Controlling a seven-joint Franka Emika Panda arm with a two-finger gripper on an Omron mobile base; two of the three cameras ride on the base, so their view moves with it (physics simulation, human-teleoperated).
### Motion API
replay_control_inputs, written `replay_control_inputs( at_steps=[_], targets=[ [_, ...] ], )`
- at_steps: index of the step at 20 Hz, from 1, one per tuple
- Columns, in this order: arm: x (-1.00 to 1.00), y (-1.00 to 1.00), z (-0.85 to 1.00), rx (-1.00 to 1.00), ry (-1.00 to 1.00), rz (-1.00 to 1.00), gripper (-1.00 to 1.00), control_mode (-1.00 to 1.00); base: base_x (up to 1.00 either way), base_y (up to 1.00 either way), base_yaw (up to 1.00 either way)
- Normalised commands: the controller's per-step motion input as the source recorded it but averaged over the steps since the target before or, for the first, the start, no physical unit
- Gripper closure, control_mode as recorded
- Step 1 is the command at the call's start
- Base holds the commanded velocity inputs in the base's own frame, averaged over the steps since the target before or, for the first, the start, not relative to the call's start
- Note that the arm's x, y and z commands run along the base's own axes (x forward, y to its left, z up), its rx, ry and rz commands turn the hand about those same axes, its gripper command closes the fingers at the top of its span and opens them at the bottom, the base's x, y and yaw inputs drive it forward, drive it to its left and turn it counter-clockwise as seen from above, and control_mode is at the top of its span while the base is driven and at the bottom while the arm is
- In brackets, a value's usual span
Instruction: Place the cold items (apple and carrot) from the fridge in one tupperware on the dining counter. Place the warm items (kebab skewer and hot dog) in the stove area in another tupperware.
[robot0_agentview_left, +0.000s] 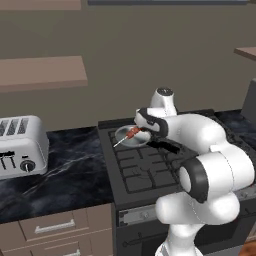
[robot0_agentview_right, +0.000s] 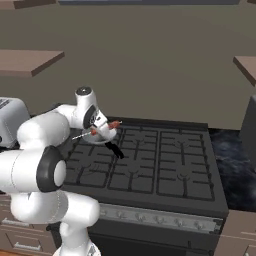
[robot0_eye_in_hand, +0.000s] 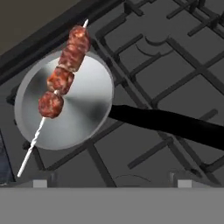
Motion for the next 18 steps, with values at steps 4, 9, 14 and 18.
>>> replay_control_inputs(
  at_steps=[4,9,14,18],
  targets=[
    [0.88,0.35,-0.06,0.00,0.20,0.00,-1.00,-1.00,0.00,0.00,0.00],
    [0.65,0.13,-0.28,0.00,0.16,0.00,-1.00,-1.00,0.00,0.00,0.00],
    [0.58,0.07,-0.27,0.00,0.09,0.00,-1.00,-1.00,0.00,0.00,0.00],
    [0.46,0.05,-0.33,0.00,0.04,0.00,-1.00,-1.00,0.00,0.00,0.00]
  ],
)
